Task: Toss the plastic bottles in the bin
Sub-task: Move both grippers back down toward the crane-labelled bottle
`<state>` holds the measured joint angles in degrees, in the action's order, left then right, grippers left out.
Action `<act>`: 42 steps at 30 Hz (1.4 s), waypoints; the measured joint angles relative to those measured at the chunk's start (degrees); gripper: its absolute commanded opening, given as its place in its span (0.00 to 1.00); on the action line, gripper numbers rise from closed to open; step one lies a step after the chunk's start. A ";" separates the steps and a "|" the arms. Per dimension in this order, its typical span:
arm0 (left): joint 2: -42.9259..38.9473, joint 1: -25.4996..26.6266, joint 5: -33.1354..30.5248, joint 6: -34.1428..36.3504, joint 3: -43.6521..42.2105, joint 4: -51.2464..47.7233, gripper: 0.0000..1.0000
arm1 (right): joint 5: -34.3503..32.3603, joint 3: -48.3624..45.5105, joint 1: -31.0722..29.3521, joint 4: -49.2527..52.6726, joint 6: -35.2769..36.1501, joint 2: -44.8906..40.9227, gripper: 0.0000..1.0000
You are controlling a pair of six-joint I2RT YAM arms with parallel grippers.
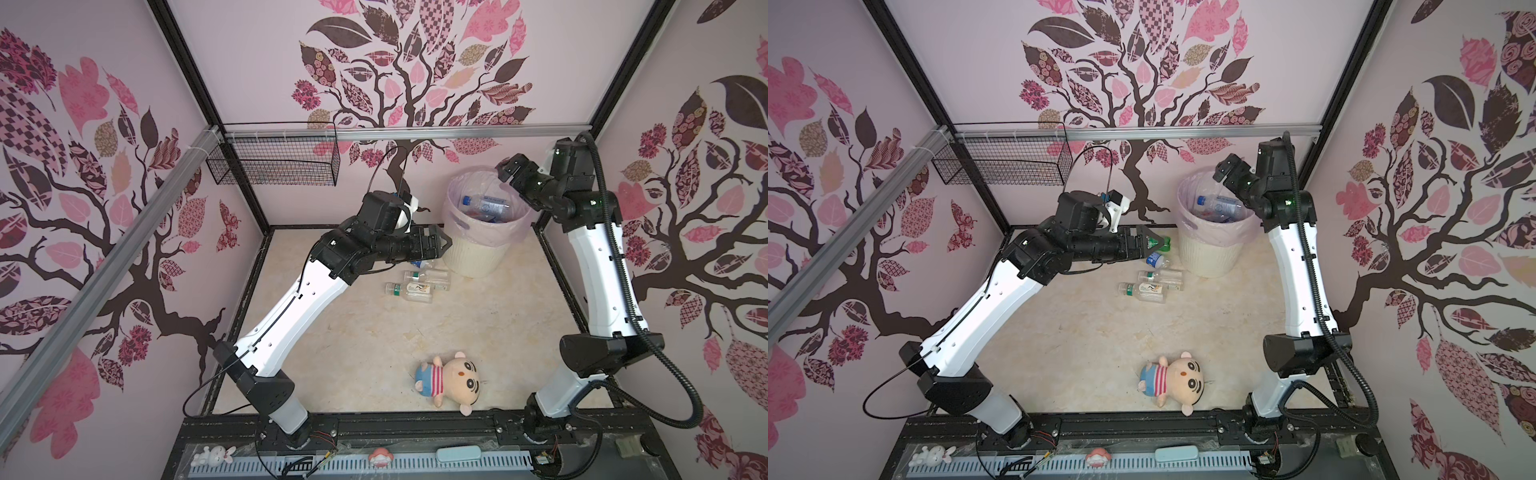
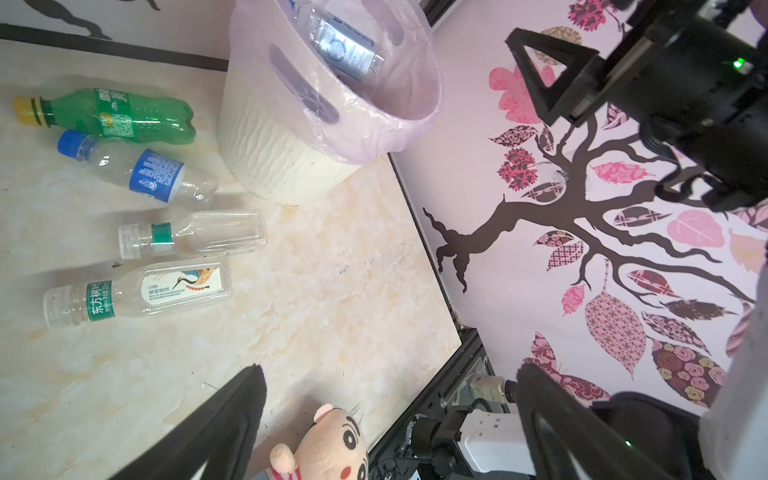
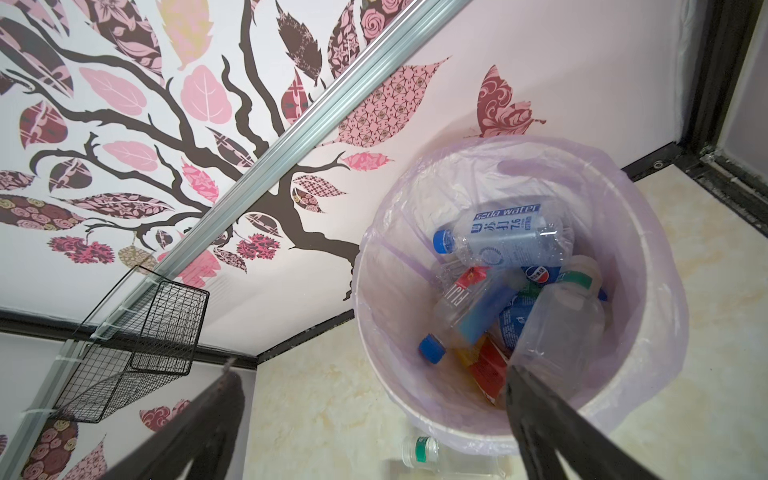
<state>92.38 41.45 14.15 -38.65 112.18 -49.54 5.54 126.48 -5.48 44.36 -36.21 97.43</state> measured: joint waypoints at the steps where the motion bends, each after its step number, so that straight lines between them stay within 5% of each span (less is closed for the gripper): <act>1: -0.57 -0.02 -0.48 -0.44 -1.38 0.26 0.97 | 0.37 -1.03 -0.15 0.17 -0.02 -0.85 1.00; 11: -1.81 -1.09 -4.20 -4.98 -8.09 1.22 0.97 | 2.34 -16.48 -6.69 -0.20 0.22 -11.69 1.00; 19: -0.66 -7.52 -4.66 -9.03 -16.48 4.81 0.97 | 5.84 -33.35 -9.51 1.05 1.36 -18.45 1.00; 32: 16.35 -15.28 -2.51 -9.33 -19.96 15.45 0.97 | 6.82 -47.82 -15.28 3.13 4.61 -24.09 1.00; 42: 28.00 -17.20 1.36 -8.41 -16.57 20.24 0.97 | 7.13 -48.65 -15.91 4.33 6.71 -24.09 1.00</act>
<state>120.38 24.25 15.51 -47.07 95.61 -29.30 12.67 77.82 -21.39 48.69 -29.50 73.34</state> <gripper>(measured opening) 0.972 0.997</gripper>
